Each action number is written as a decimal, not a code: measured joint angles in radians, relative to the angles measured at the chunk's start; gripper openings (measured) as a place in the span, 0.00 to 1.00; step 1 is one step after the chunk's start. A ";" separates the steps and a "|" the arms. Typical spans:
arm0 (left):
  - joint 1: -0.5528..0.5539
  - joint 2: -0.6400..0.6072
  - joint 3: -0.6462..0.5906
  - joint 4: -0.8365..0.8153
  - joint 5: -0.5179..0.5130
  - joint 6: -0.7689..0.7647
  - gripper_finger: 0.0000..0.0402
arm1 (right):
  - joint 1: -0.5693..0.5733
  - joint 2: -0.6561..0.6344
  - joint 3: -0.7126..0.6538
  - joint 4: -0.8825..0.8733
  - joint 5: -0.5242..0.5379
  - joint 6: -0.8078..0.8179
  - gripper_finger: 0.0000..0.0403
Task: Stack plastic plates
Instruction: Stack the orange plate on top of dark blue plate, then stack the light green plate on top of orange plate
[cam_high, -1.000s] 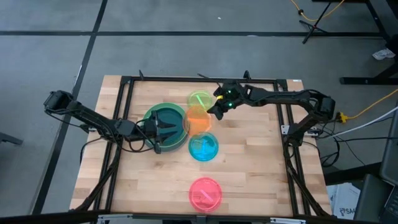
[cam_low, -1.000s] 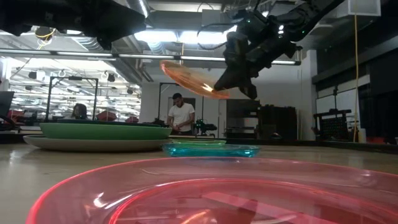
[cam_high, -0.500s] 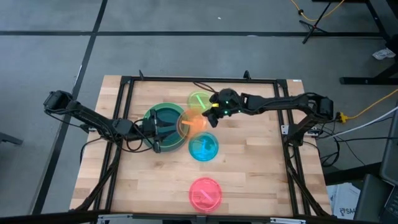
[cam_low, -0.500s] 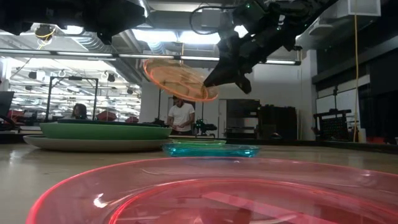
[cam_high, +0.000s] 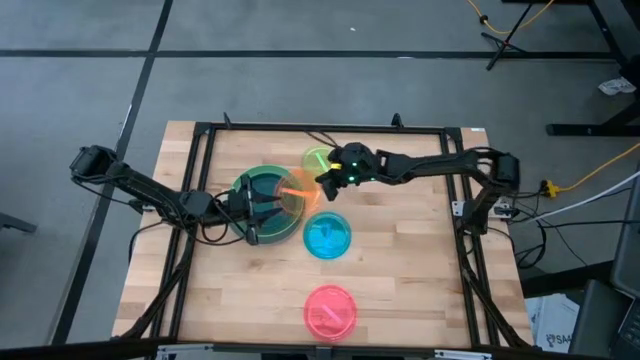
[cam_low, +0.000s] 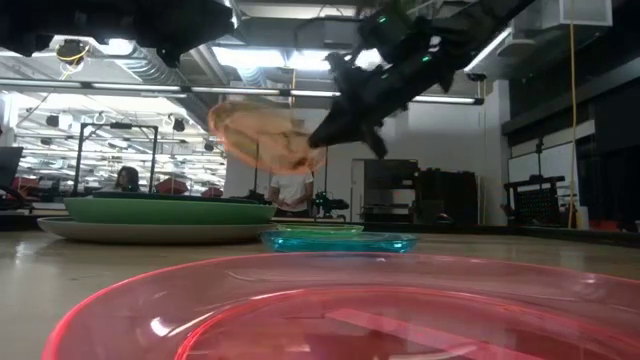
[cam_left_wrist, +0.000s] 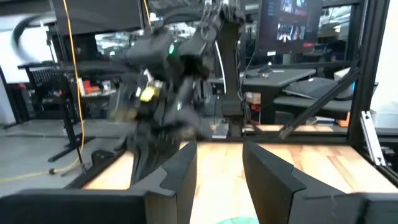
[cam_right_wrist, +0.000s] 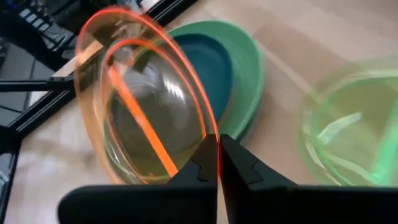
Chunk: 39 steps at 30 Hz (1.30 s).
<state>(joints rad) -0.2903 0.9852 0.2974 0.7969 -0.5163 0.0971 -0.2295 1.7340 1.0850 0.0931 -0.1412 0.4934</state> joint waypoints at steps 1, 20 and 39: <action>0.000 0.000 0.000 0.012 0.000 0.011 0.31 | 0.000 0.024 0.020 0.003 -0.010 0.000 0.00; 0.000 0.001 0.000 0.045 0.012 0.037 0.31 | 0.001 0.369 0.273 0.148 -0.050 -0.048 0.00; -0.027 0.001 0.000 -0.010 0.016 0.010 0.31 | -0.021 0.397 0.323 0.055 -0.097 -0.151 0.32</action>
<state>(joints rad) -0.3169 0.9863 0.2974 0.7871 -0.5000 0.1066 -0.2506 2.1305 1.4078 0.1480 -0.2385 0.3422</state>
